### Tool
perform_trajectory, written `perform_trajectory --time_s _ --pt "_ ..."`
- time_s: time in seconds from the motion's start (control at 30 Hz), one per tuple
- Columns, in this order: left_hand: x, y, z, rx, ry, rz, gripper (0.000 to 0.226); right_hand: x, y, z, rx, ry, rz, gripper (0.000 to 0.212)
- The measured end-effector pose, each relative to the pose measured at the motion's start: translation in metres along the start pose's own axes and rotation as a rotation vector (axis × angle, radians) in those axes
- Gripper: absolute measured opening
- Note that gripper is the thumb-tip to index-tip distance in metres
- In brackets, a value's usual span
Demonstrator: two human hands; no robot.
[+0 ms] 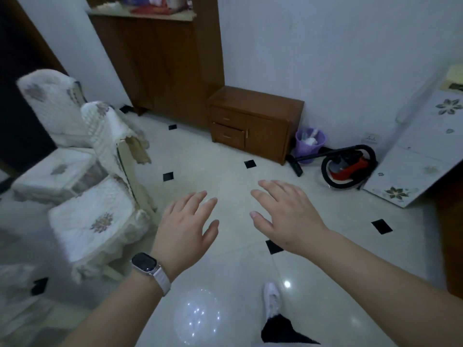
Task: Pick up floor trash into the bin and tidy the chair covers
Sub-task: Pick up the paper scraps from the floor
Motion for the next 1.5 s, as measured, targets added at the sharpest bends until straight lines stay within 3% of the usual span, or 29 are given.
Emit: perform_trajectory --time_s 0.13,0.33,0.57,0.97,1.27,1.5 --pt "0.007 0.082 0.008 0.011 0.030 -0.059 0.046 -0.051 0.067 0.028 -0.002 0.048 -0.017 0.048" --pt "0.006 0.184 0.019 -0.041 0.109 0.013 0.045 -0.119 0.152 0.060 0.000 0.062 -0.084 0.047" --pt "0.037 0.241 0.033 -0.043 0.109 -0.035 0.044 -0.143 0.216 0.088 -0.019 0.099 -0.137 0.047" --pt "0.182 0.351 0.068 -0.149 0.043 -0.051 0.042 -0.124 0.376 0.171 -0.035 0.042 -0.273 0.044" --pt "0.323 0.452 0.048 -0.255 0.037 -0.024 0.040 -0.092 0.550 0.208 -0.027 -0.069 -0.364 0.045" --pt "0.402 0.485 0.042 -0.259 0.009 -0.070 0.039 -0.066 0.632 0.253 0.010 0.011 -0.378 0.047"
Point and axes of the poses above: each hand's wrist, its own y-axis towards the middle knuckle, its own z-axis out of the palm, x = y × z, the point moved 5 cm from there along y, towards the middle knuckle, and after that the axes turned 12 degrees about -y, right-handed, at the moved point
